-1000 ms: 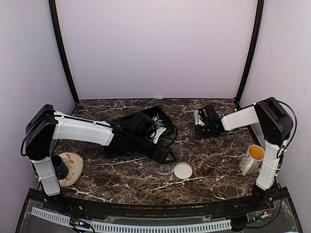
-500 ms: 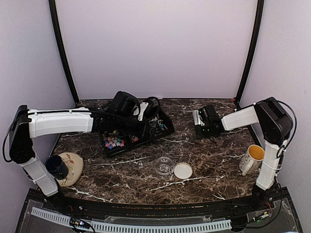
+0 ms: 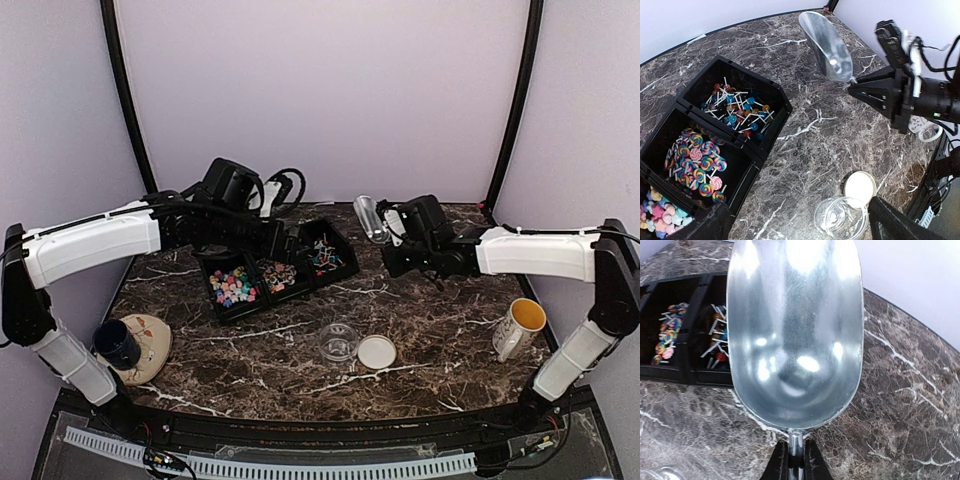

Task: Pack the candies
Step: Pick up the spatula from the center of the board, then pass from the right arm to the left

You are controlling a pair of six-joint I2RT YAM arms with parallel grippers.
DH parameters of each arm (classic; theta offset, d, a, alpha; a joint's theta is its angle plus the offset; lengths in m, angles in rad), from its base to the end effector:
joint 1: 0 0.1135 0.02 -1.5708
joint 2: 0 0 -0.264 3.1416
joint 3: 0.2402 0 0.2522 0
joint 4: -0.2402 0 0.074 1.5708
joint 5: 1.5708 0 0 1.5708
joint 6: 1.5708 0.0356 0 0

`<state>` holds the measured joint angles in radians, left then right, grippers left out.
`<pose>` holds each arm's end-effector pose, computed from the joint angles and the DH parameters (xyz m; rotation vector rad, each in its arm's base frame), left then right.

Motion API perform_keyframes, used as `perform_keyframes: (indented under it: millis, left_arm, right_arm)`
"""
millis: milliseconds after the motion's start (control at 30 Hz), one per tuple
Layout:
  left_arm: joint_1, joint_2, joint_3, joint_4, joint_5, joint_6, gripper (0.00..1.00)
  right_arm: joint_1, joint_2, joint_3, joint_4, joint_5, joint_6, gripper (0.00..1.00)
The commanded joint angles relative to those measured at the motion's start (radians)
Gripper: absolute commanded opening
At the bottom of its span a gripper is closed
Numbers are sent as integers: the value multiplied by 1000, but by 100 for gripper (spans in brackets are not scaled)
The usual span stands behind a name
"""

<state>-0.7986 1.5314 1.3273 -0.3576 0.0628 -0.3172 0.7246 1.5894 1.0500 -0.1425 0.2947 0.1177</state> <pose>0.2456 -0.2554 0.3281 0.5662 2.1451 -0.7076 0.2688 0.2241 0.2350 -0.5126 2.1614 0.1312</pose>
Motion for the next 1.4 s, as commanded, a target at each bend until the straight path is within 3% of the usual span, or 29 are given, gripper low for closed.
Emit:
perform_keyframes:
  millis: [0,200,467,700,1233,1367]
  left_arm:
    - [21,-60,38,-71,50,49,99]
    - [51,-78,51,-103,148,68,99]
    - [111,-97,-26,-51,357,28,95]
    - [120,-81,-70,-26,448,14,90]
    - [123,-41,-152,59,547,-35,69]
    - [122,-38,-168,77,558,-46,56]
  right_arm:
    - [81,-83,-11,-6,-11,-129,0]
    - [207,-136,-65,42,66,-258,0]
    - [302,-152,-118,100,54,-376,0]
    - [356,-142,-95,106,75,-427,0]
    - [445,-85,-45,112,138,-472,0]
    - [456,-70,-38,108,153,-481,0]
